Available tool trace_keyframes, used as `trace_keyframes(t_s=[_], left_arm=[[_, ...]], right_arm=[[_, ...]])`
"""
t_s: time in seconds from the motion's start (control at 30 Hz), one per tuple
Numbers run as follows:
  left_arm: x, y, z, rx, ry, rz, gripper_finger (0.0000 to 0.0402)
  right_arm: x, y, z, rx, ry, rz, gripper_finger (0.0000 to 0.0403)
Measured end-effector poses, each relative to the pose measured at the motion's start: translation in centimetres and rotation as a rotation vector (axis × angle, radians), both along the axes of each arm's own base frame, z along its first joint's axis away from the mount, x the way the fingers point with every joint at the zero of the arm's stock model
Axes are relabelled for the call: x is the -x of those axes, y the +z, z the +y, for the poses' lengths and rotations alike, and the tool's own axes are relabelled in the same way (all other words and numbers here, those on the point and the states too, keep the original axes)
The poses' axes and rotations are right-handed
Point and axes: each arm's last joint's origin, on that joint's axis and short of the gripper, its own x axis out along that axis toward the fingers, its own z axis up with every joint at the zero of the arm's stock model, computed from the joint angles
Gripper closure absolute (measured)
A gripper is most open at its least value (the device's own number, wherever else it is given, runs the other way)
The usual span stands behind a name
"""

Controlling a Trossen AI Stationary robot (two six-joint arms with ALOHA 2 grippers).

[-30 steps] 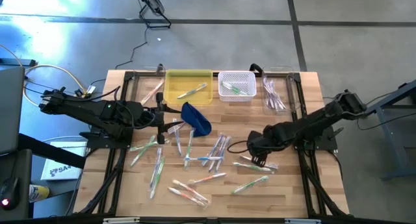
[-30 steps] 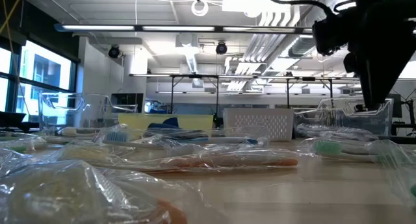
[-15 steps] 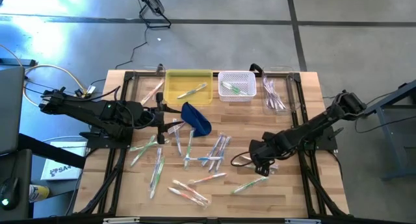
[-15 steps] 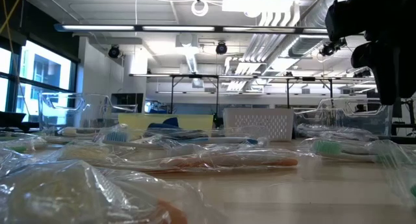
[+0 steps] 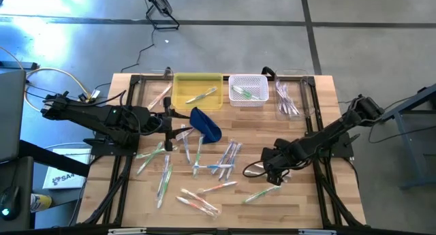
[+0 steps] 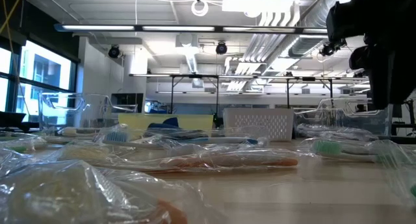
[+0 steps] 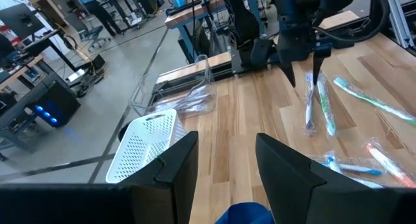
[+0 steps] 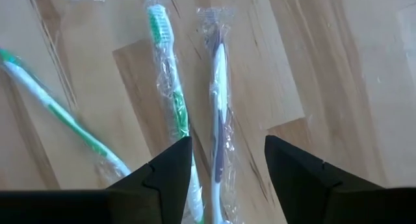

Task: Pick & Place Toothbrushes
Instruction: Put the violet toothbrush into the right transparent bin

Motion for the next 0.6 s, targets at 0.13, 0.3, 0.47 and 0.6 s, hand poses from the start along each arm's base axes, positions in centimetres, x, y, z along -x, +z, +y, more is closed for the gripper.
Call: trace_keyframes(t_s=[0.13,0.3,0.47,0.6], left_arm=[[0.0,0.0,0.0,0.000,0.000,0.001,0.0252],[0.0,0.0,0.0,0.000,0.000,0.001,0.0252],[0.0,0.0,0.0,0.000,0.000,0.001,0.0252],[0.0,0.0,0.0,0.000,0.000,0.001,0.0252]], right_arm=[[0.2,-1.2,-0.1,-0.019,-0.032,-0.019,0.0215],[0.7,-2.2,-0.4,-0.010,-0.050,0.003,0.0215],[1.0,-2.8,-0.5,-0.015,-0.049,0.011,0.0215],[1.1,-3.1,-0.5,-0.033,-0.045,0.007,0.0215]])
